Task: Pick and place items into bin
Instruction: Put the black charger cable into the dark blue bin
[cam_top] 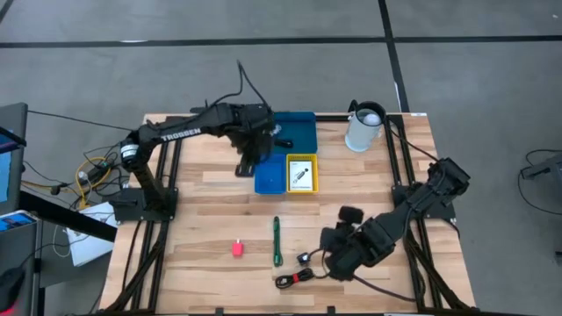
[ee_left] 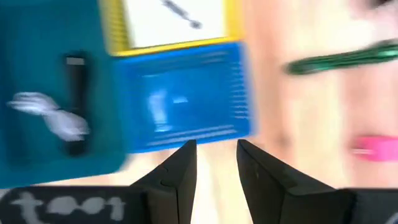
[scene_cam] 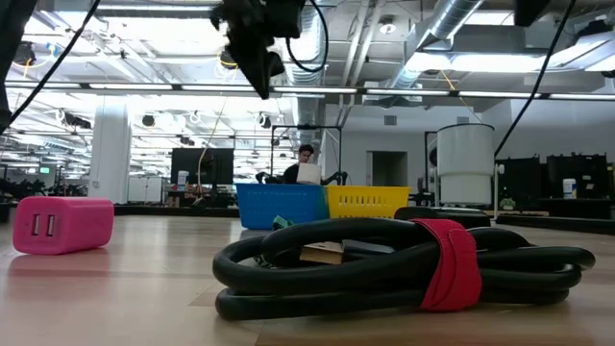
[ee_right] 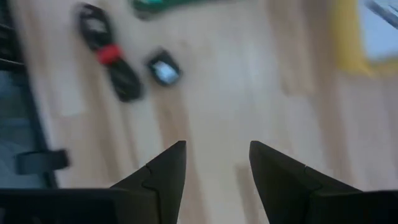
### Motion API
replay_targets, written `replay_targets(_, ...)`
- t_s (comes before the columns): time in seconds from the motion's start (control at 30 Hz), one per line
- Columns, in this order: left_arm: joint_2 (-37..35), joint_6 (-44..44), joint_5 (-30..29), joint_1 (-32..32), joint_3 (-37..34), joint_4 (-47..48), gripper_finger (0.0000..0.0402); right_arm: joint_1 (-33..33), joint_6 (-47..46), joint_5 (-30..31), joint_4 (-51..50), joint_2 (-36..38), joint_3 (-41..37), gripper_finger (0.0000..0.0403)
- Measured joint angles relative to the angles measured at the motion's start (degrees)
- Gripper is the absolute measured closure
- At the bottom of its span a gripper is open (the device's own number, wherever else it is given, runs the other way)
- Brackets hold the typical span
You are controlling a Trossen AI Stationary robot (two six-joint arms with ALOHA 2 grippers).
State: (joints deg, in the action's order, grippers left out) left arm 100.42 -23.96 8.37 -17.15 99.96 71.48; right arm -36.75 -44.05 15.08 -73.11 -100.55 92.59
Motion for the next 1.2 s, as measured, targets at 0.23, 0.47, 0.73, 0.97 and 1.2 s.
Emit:
replay_targets(0.23,-2.3,5.5,8.8,6.0,0.0,0.5,0.0297,-0.1,9.5,-0.1,18.4,0.0,-7.2,0.0233)
replay_targets(0.47,-8.3,13.9,7.2,11.7,0.0,-4.7,0.0297,1.1,15.6,-0.2,27.2,0.0,-11.3,0.0233)
replay_targets(0.73,-15.0,22.3,-10.6,21.2,0.0,-6.3,0.0297,2.9,22.1,-6.4,42.5,0.0,-16.4,0.0233)
replay_targets(0.97,-17.1,27.5,-27.3,29.8,0.0,-8.2,0.0297,4.1,24.6,-9.9,47.3,-4.2,-18.5,0.0233)
replay_targets(1.2,-17.0,29.9,-32.9,33.8,0.0,-8.0,0.0297,5.8,27.5,-13.8,49.8,-11.4,-17.6,0.0233)
